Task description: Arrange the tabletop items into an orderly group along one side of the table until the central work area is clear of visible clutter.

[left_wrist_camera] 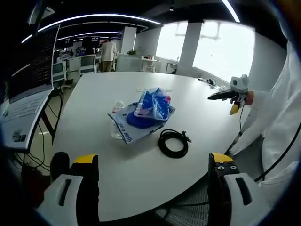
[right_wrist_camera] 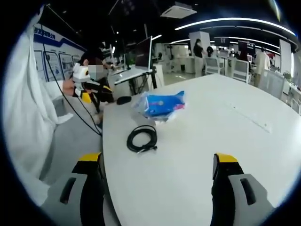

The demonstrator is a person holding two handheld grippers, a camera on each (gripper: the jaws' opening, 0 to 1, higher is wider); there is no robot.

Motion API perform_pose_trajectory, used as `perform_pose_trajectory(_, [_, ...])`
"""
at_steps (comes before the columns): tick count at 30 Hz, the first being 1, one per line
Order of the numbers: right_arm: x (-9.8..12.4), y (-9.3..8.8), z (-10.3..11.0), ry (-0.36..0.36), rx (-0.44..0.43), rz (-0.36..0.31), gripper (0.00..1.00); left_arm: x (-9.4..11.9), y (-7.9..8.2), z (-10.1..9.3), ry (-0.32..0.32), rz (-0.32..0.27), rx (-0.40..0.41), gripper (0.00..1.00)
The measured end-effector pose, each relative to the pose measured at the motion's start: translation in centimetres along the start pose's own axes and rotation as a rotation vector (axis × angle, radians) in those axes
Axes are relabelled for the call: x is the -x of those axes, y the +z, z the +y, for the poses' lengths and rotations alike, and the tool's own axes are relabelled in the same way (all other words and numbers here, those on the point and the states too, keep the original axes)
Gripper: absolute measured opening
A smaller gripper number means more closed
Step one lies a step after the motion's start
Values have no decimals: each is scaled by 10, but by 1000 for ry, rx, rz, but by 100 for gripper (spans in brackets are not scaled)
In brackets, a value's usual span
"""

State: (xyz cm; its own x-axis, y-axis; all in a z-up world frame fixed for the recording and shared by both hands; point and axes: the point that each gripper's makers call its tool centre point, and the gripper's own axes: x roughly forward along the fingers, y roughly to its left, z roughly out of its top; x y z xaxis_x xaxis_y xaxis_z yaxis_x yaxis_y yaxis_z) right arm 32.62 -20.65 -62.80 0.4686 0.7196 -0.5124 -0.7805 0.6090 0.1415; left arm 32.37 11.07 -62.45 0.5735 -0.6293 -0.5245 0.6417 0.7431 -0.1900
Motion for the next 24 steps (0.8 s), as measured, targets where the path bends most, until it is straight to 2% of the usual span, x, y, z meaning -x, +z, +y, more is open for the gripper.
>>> perform_pose_trajectory(11, [1, 10, -6, -6, 21, -7, 96, 3, 7, 2, 7, -9, -12, 100])
perform_pose_trajectory(24, [-1, 28, -16, -14, 47, -25, 95, 4, 24, 1, 8, -18, -41, 100])
